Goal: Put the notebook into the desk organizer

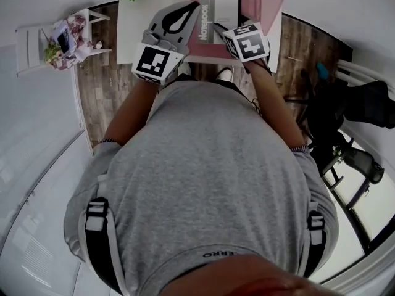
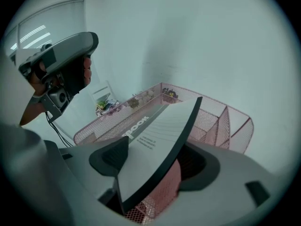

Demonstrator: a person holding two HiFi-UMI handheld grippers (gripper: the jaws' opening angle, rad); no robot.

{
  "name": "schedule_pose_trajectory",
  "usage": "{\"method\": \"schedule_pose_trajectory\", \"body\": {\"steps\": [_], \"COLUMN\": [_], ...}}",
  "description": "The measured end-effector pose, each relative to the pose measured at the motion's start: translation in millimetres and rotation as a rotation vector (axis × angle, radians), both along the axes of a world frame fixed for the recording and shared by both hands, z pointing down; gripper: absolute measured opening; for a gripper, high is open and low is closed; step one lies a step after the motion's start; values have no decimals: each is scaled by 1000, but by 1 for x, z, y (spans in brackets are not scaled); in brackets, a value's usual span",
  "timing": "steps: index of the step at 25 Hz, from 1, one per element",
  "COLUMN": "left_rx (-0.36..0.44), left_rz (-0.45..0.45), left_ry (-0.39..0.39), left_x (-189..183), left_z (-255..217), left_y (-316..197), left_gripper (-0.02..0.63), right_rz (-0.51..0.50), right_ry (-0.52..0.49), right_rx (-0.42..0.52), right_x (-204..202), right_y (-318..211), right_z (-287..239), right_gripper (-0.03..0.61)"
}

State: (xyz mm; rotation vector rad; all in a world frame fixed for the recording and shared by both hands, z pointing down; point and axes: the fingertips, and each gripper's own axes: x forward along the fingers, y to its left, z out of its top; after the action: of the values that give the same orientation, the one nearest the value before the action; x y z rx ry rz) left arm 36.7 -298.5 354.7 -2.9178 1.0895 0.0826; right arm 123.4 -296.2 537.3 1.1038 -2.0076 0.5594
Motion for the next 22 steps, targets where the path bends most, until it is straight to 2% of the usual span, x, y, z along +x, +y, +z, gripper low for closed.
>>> {"method": "schedule_pose_trajectory", "body": {"steps": [4,14,18,22], "left_rx": [2,-3,-8,-7], "left_rz": [12,5,2,-4], "left_ry": [-1,-9,-23,-33], "left_x": [4,6,10,14], "left_z": [-1,1,3,2], "left_y": [0,-1,-1,-1], "left_gripper": [23,25,25,23], "right_rz": [-5,37,30,41], "right_ry": [41,23,-27,-169], "right_rx": [10,48,79,136], "right_x": [5,24,25,24], "right_y": [0,-3,-3,-4], "right_z": [-4,-18,-32,-62], "right_gripper": [357,390,391,390]}}
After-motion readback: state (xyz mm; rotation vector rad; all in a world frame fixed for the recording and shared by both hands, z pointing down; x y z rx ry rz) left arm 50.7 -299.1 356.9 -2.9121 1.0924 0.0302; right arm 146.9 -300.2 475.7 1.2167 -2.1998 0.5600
